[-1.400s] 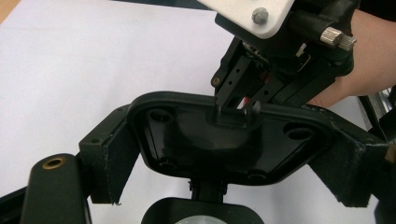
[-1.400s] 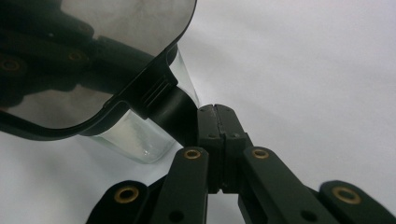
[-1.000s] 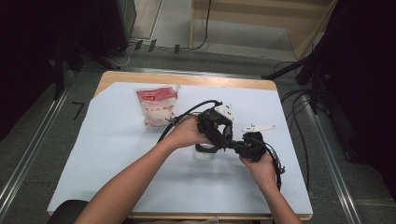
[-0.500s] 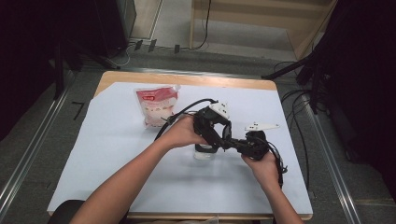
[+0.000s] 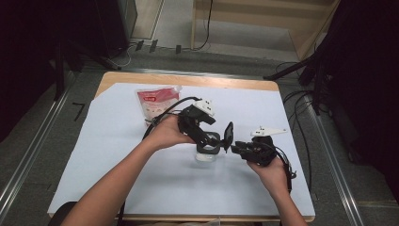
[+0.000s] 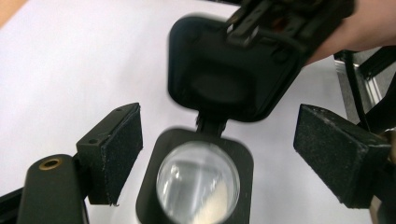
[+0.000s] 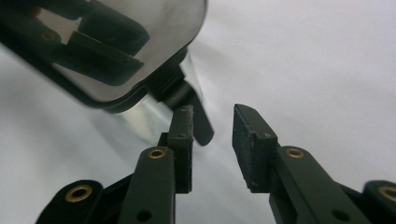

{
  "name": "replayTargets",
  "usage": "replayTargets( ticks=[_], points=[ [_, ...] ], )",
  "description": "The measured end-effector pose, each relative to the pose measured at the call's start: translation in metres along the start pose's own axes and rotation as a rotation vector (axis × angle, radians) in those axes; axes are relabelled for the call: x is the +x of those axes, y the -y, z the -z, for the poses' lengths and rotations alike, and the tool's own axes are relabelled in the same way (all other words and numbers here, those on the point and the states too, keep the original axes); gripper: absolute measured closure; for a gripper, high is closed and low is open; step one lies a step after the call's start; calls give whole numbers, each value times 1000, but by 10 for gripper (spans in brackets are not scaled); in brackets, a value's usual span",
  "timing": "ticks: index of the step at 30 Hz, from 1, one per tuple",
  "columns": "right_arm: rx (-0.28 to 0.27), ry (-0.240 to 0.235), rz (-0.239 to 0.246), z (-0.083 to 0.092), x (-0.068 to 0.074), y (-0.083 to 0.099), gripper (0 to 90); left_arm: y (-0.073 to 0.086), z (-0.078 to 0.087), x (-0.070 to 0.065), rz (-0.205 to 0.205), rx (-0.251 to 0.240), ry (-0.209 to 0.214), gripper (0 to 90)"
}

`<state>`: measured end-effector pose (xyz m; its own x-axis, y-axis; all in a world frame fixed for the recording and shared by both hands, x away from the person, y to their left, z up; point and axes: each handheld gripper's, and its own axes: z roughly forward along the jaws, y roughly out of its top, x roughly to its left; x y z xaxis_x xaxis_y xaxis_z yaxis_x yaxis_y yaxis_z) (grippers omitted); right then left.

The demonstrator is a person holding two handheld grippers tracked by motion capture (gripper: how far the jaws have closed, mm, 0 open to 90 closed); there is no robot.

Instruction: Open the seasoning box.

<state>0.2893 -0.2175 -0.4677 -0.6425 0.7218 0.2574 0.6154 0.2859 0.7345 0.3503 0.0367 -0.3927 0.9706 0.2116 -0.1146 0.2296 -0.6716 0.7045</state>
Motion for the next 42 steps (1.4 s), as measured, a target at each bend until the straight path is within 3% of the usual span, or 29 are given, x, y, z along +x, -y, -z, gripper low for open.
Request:
replayTargets(
  ticks=[7,10,15,18,22,28,32,38,42],
  points=[
    [-12,-42,30,11,19,4,625,17,18,8,59,-47,24,340],
    [-16,-63,26,13,27,9,612,21,24,6,50,-28,8,389],
    [-16,-85,39,13,39,14,567,28,35,2,51,-44,-11,461],
    [-17,-127,54,11,45,15,532,33,38,1,70,-51,-67,450],
    [-6,-156,93,6,55,13,530,42,46,8,134,-49,-14,452],
    [2,-184,111,-1,67,11,529,54,60,7,151,-67,-62,446],
    [14,-209,136,-6,74,10,534,62,68,5,181,-47,-93,462],
    [23,-214,186,-12,83,7,523,76,81,7,229,-74,-98,455],
    [38,-232,174,-17,85,5,516,84,89,9,244,-72,-115,452]
  ],
)
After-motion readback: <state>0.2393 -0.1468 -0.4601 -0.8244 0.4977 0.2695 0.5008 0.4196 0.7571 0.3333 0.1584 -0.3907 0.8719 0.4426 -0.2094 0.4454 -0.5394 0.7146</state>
